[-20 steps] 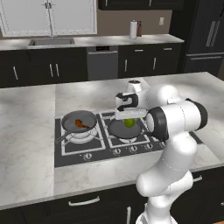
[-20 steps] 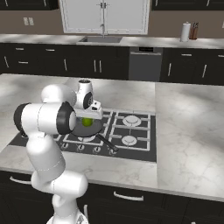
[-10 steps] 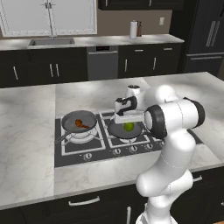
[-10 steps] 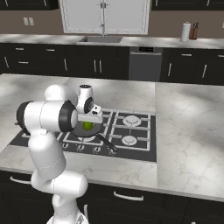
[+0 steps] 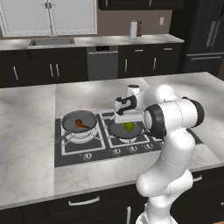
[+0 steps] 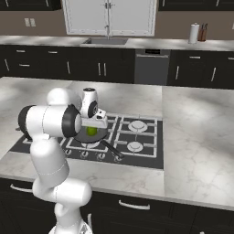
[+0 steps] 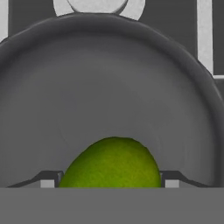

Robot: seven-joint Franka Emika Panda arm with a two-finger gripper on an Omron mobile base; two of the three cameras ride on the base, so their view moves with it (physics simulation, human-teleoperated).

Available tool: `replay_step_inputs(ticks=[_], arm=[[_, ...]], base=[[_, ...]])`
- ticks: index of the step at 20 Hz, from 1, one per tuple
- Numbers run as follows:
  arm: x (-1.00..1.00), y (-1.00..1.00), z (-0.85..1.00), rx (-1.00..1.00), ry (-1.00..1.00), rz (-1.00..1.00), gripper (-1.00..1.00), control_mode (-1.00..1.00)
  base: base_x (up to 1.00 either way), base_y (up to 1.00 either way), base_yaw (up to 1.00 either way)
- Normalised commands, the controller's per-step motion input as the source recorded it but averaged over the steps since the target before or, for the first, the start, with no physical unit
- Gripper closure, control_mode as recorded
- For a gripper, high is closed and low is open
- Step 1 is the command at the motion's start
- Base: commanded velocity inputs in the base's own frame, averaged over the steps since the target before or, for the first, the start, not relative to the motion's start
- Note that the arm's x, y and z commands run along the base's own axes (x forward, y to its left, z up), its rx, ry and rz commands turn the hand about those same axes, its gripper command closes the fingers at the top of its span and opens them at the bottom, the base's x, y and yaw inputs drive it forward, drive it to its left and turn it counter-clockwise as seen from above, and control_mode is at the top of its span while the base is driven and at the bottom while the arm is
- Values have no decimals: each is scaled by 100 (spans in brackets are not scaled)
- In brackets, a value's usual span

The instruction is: Place both pans onto different burners. Then place the lime and the chicken drumstick on different pans.

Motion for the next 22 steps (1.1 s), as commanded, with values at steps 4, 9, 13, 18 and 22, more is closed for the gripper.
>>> replay_step_inputs(ticks=[4, 9, 13, 18, 22], arm=[[0, 0, 0, 0, 0, 0, -100, -100], [0, 0, 4, 0, 0, 0, -100, -100], [0, -1, 46, 0, -3, 0, -100, -100], [-13, -3, 69, 0, 0, 0, -100, -100], [-41, -7, 58, 0, -1, 0, -100, -100]], base=[[0, 0, 0], [0, 0, 0], [0, 0, 0], [0, 0, 0], [0, 0, 0]])
